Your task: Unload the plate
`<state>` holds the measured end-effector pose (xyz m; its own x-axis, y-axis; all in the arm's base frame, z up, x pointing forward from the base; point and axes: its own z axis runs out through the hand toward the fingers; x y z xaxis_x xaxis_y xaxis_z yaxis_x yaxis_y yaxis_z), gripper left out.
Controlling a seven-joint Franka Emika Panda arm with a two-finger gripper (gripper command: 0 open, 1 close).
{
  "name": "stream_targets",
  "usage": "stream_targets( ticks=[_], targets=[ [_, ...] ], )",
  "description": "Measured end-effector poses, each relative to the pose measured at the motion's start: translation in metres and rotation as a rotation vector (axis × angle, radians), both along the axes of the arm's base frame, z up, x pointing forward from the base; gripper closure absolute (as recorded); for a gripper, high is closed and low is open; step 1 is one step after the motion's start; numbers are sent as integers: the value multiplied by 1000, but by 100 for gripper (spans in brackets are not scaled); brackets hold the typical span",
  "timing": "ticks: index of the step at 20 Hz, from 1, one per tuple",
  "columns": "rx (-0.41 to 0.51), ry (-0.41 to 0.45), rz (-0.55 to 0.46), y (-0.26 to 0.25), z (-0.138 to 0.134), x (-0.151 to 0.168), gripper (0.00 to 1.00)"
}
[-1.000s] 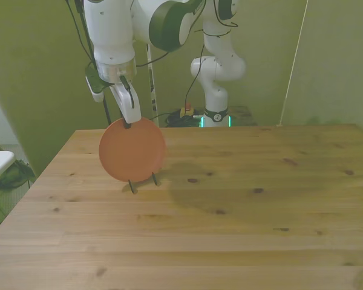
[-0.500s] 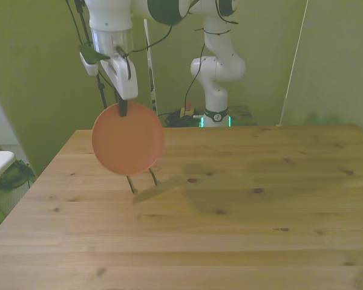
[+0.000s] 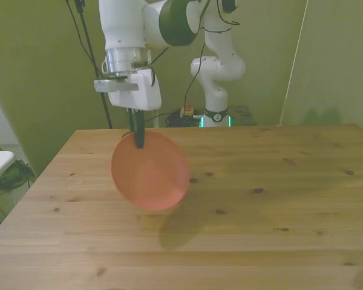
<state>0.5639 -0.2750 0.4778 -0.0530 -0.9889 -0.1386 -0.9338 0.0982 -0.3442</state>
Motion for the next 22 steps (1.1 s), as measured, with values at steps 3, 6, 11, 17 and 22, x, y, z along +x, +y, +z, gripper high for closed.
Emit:
stream_targets(
  ticks=[3, 6, 11, 17, 22],
  targets=[
    [78, -44, 100, 13, -31, 0, 100],
    [90, -38, 144, 21, -59, 5, 100],
    [88, 1, 155, 28, -96, 18, 100],
    [83, 48, 184, 26, -107, 26, 0],
    [30, 130, 191, 26, -115, 31, 0]
  ],
)
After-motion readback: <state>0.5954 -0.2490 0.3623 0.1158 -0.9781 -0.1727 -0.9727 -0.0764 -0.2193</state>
